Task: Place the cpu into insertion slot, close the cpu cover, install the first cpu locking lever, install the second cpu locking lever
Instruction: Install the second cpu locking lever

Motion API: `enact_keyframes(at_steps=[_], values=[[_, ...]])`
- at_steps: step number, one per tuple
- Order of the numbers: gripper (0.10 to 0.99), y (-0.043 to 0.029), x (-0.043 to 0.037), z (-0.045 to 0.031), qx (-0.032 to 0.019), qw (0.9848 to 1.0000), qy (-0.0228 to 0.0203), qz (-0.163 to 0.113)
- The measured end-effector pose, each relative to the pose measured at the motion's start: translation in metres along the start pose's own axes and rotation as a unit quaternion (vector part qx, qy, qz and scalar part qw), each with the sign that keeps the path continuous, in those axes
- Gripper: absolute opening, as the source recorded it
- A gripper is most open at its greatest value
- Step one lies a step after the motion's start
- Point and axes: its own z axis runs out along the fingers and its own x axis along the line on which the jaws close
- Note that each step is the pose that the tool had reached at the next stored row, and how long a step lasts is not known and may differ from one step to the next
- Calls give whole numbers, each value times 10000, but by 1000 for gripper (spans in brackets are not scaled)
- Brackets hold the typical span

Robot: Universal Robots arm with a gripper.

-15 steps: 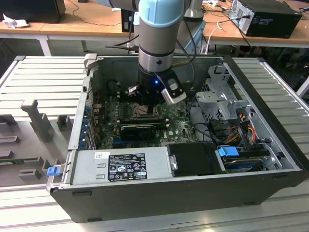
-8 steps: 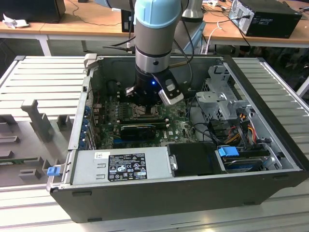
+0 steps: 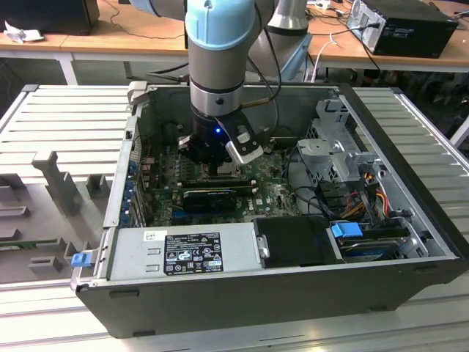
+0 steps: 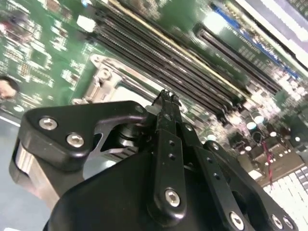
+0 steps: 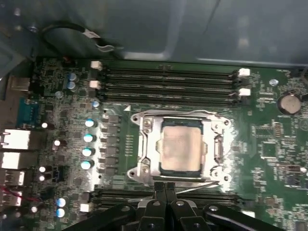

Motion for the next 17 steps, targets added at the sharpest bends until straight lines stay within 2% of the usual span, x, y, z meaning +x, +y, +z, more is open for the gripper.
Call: enact_keyframes(at_steps=[3, 6, 9, 12, 14, 17], values=[[106, -20, 26, 12, -40, 10000, -1, -4], [106, -69, 34, 15, -87, 10000, -3, -3], [106, -106, 46, 12, -152, 9999, -6, -3], [106, -126, 65, 12, -288, 9996, -12, -2], [106, -132, 69, 12, -338, 9994, -14, -2], [106, -175, 106, 7, -497, 9988, -20, -2]])
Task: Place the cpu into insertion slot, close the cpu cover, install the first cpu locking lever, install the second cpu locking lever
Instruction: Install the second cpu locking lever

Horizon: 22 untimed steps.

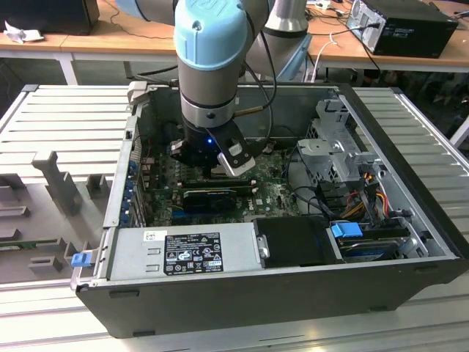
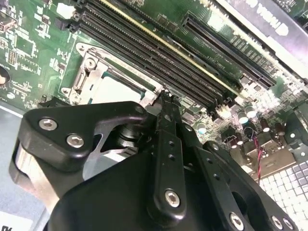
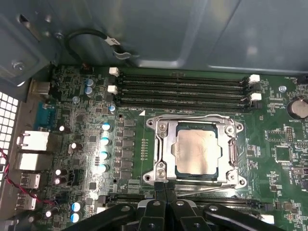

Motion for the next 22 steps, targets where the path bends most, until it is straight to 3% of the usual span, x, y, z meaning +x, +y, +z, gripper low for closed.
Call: enact_keyframes(at_steps=[3, 9, 17, 19, 22], values=[[106, -31, 5, -1, -47, 10000, -2, 0], [106, -57, 47, 24, -49, 10000, -11, 35], [106, -87, 88, 135, -117, 9999, -16, 45], [106, -95, 91, 153, -213, 9998, -19, 45], [106, -99, 92, 170, -249, 9997, -22, 46]])
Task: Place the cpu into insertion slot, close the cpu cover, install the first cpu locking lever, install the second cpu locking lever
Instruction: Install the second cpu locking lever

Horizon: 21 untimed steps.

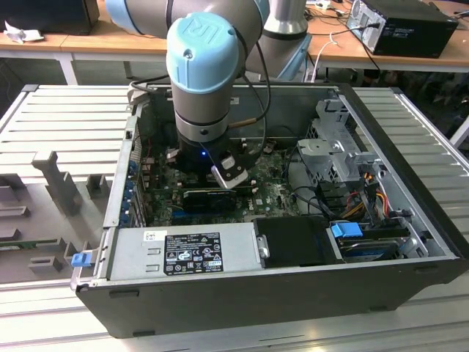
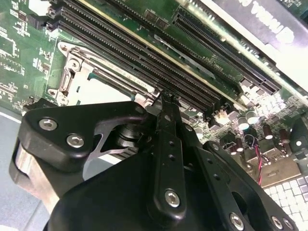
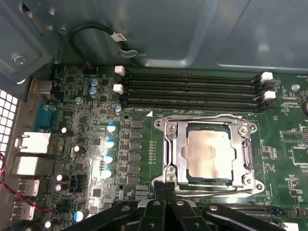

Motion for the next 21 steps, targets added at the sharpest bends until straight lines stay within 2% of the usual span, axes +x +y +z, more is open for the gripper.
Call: enact_keyframes(at_steps=[7, 12, 13, 14, 15, 19, 21], values=[[106, -9, 16, 32, -15, 10000, 2, -1], [106, 18, 26, 78, -87, 10000, -1, -1], [106, 27, 27, 55, -90, 10000, -3, 0], [106, 47, 27, -14, -88, 10000, -2, 0], [106, 58, 26, -52, -88, 10000, -2, 0], [106, 96, 24, -177, -87, 10000, -2, 0], [106, 105, 23, -204, -87, 10000, -2, 0]])
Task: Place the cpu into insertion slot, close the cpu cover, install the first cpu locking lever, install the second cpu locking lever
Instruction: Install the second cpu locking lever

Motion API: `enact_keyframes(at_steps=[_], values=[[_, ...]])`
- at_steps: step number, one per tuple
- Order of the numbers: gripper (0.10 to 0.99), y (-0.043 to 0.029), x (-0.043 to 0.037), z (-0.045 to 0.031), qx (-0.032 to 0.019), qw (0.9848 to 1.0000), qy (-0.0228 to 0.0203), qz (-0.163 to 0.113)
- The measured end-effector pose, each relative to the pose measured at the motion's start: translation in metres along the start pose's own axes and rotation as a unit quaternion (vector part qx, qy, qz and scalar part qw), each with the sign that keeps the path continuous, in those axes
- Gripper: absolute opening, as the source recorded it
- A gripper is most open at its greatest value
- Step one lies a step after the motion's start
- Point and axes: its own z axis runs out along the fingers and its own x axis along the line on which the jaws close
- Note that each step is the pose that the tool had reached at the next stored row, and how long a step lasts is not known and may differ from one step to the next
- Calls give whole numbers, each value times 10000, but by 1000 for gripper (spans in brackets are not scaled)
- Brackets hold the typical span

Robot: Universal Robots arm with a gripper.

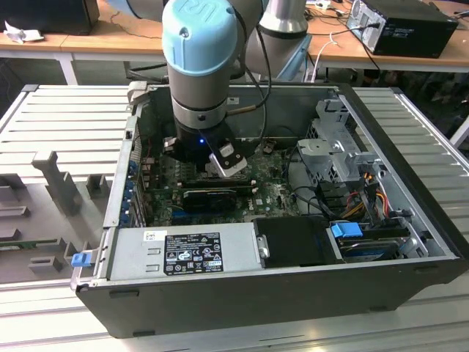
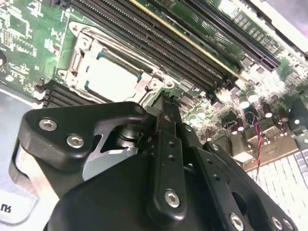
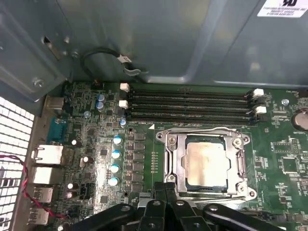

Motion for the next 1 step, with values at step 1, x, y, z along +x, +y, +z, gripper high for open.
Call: enact_keyframes(at_steps=[1], values=[[106, 5, 0, -14, 0, 10000, 0, 0]])
